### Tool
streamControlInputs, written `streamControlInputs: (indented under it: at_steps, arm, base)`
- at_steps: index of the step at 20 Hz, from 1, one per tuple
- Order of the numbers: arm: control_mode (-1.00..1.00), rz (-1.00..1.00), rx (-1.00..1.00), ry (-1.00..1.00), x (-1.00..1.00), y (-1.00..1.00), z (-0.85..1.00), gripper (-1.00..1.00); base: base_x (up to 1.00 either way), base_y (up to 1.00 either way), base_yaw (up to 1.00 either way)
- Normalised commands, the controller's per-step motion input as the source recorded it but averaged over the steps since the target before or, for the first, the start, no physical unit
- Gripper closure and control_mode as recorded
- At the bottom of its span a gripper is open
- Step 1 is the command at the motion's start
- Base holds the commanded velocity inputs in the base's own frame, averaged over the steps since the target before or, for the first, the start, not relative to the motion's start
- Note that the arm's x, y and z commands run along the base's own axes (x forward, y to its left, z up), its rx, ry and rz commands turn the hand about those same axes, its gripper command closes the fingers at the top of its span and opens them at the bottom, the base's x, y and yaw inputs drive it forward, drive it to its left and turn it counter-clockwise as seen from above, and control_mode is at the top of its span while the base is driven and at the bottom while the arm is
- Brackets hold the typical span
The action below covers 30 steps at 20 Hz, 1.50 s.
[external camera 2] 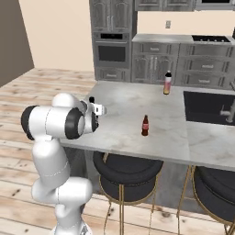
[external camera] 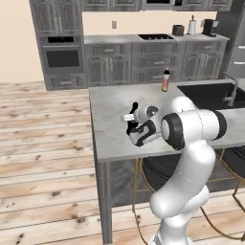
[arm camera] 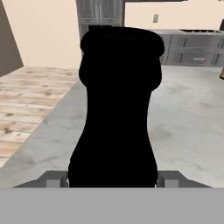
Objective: Place the large bottle from the dining counter next to the other large bottle outside the sink, and place the small bottle from the dining counter next to the other small bottle inside the sink.
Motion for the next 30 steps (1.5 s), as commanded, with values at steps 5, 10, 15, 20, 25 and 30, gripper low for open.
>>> streamControlInputs:
  at_steps: [5, 10, 15, 20, 25, 30]
  arm:
    - [1.0, 0.0, 0.0, 0.0, 0.0, 0.0, 0.0, 1.0]
    - [1.0, 0.0, 0.0, 0.0, 0.0, 0.0, 0.0, 1.0]
    - [1.0, 0.0, 0.0, 0.0, 0.0, 0.0, 0.0, 1.0]
    - [1.0, 0.0, 0.0, 0.0, 0.0, 0.0, 0.0, 1.0]
    - [1.0, 0.0, 0.0, 0.0, 0.0, 0.0, 0.0, 1.0]
    - [1.0, 0.0, 0.0, 0.0, 0.0, 0.0, 0.0, 1.0]
  base:
    - [0.0, 0.68, 0.03]
    - [0.0, 0.71, 0.02]
    - [0.0, 0.73, 0.0]
    - [0.0, 0.72, 0.0]
    - [0.13, 0.62, 0.0]
    - [0.52, 0.42, 0.0]
